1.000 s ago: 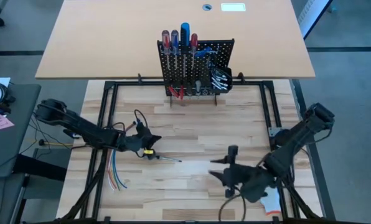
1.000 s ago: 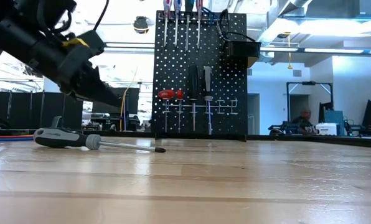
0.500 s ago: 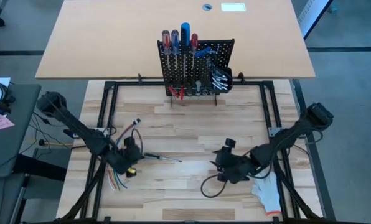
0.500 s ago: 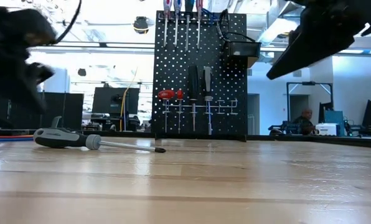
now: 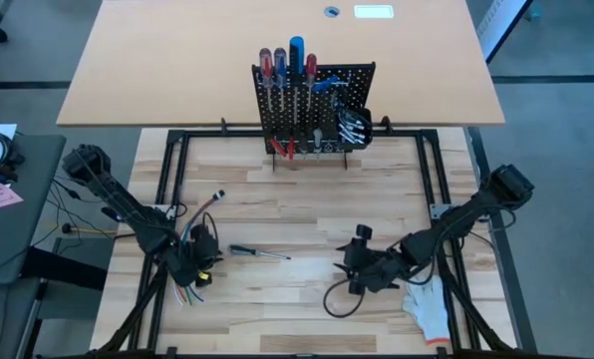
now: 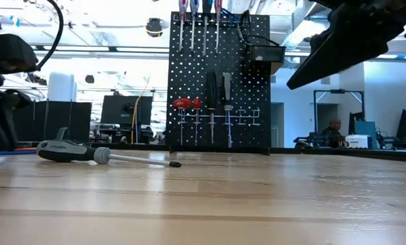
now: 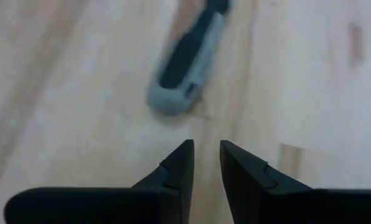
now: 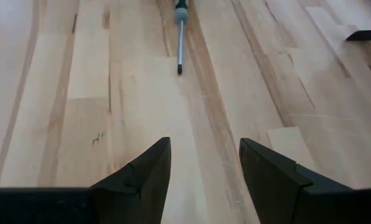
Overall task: Hang tools onto peg board
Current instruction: Hang the gray screwdriver on the pegboard
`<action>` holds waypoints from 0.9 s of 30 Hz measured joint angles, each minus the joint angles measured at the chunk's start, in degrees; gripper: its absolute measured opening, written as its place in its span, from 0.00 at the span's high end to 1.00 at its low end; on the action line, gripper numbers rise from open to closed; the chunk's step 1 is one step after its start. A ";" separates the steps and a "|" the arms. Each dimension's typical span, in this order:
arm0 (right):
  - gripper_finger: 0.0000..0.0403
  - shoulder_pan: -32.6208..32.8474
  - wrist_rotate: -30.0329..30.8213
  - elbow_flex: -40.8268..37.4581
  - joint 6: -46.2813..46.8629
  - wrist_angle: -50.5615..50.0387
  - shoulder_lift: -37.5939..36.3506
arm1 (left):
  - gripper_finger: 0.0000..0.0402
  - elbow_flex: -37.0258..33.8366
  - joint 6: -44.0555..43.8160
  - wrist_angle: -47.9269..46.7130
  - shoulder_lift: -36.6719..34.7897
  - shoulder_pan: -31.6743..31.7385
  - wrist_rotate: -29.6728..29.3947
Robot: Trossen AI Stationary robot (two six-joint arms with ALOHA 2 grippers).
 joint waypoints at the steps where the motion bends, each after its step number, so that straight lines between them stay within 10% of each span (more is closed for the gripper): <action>1: 0.51 -0.01 0.00 0.00 0.00 0.00 0.00 | 0.82 -0.12 0.29 -0.32 0.00 0.03 -1.23; 10: 0.51 -0.02 0.01 0.02 0.00 0.02 0.00 | 0.59 -4.84 0.67 3.69 -0.03 4.33 -3.03; 16: 0.51 -0.04 0.01 0.02 0.02 0.02 0.00 | 0.40 -10.52 17.72 22.90 0.06 7.26 -2.63; 27: 0.51 -0.04 0.02 0.02 0.02 0.08 0.00 | 0.56 -12.25 27.02 29.91 0.02 10.44 2.44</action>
